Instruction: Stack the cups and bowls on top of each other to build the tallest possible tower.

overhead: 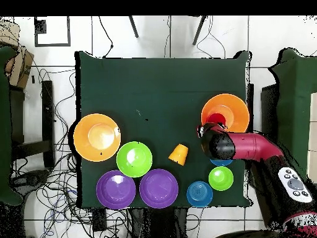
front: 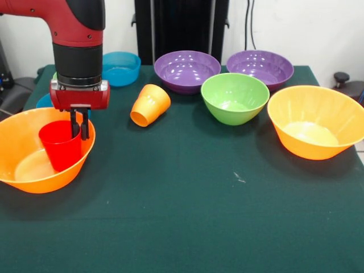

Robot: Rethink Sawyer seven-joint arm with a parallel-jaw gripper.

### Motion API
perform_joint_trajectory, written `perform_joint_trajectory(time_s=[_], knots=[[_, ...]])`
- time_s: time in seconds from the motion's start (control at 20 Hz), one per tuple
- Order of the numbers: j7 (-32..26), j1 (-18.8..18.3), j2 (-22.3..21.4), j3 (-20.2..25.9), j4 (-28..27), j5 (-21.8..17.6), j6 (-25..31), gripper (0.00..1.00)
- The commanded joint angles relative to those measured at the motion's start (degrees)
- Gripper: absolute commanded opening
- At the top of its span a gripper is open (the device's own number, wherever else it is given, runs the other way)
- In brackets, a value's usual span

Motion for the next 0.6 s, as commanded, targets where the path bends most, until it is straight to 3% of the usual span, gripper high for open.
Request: perform_joint_trajectory(time_s=[0.05,0.6], knots=[[4.9,2.46,4.13,1.93,4.42,0.74,-1.68,0.0],[8.28,5.18,3.74,-0.28,6.01,2.26,-4.23,0.0]])
